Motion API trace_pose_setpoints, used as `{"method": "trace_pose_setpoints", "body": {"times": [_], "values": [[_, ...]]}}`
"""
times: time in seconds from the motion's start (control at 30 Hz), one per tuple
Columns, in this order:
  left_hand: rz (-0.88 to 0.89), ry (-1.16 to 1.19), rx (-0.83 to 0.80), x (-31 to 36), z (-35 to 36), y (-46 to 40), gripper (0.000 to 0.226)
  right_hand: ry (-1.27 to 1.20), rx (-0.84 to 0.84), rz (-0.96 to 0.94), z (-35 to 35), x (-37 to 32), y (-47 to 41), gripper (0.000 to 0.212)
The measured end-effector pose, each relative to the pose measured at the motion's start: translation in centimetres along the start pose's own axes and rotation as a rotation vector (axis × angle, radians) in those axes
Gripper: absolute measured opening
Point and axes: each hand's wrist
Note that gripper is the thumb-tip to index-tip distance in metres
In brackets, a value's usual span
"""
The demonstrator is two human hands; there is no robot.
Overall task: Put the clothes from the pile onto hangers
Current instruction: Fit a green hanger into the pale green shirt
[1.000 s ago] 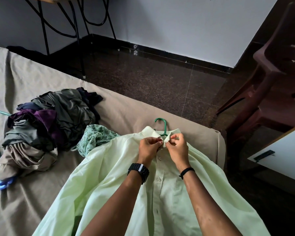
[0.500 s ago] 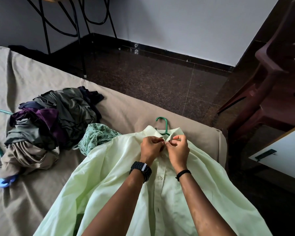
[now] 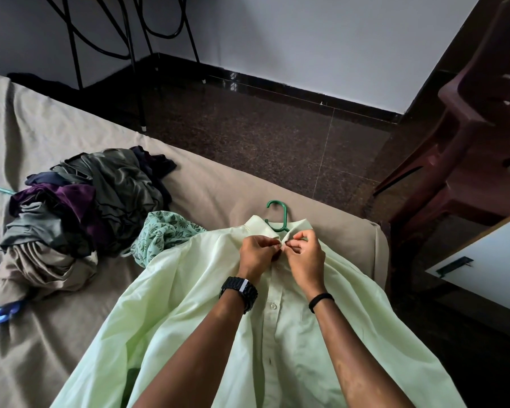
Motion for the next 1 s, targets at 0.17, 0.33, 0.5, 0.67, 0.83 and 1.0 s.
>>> {"method": "trace_pose_setpoints", "body": {"times": [0.17, 0.33, 0.5, 0.67, 0.83, 1.0], "values": [[-0.025, 0.028, 0.028, 0.2, -0.1, -0.1, 0.016, -0.014, -0.032, -0.014, 0.1, 0.1, -0.2, 0.032], [-0.040, 0.055, 0.020, 0.0, -0.3, 0.1, 0.015, 0.003, -0.055, -0.005, -0.1, 0.4, -0.3, 0.021], [-0.023, -0.017, 0.052, -0.3, 0.2, 0.5, 0.015, -0.052, -0.087, 0.110, -0.1, 0.9, -0.8, 0.023], [0.057, -0.181, 0.008, -0.6, 0.3, 1.0, 0.017, -0.196, -0.140, 0.276, 0.1, 1.0, -1.2, 0.029], [0.128, -0.329, -0.063, -0.7, 0.3, 1.7, 0.024, -0.363, -0.232, 0.476, 0.3, 0.5, -1.6, 0.033], [0.178, -0.329, 0.048, -0.7, 0.7, 1.9, 0.022, -0.343, -0.313, 0.525, 0.5, 0.2, -1.8, 0.043]]}}
Point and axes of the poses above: each hand's wrist, its own y-axis away from the middle knuckle, its own z-axis out of the palm, x = y × z, and after that the axes turned 13 degrees about z, right-handed
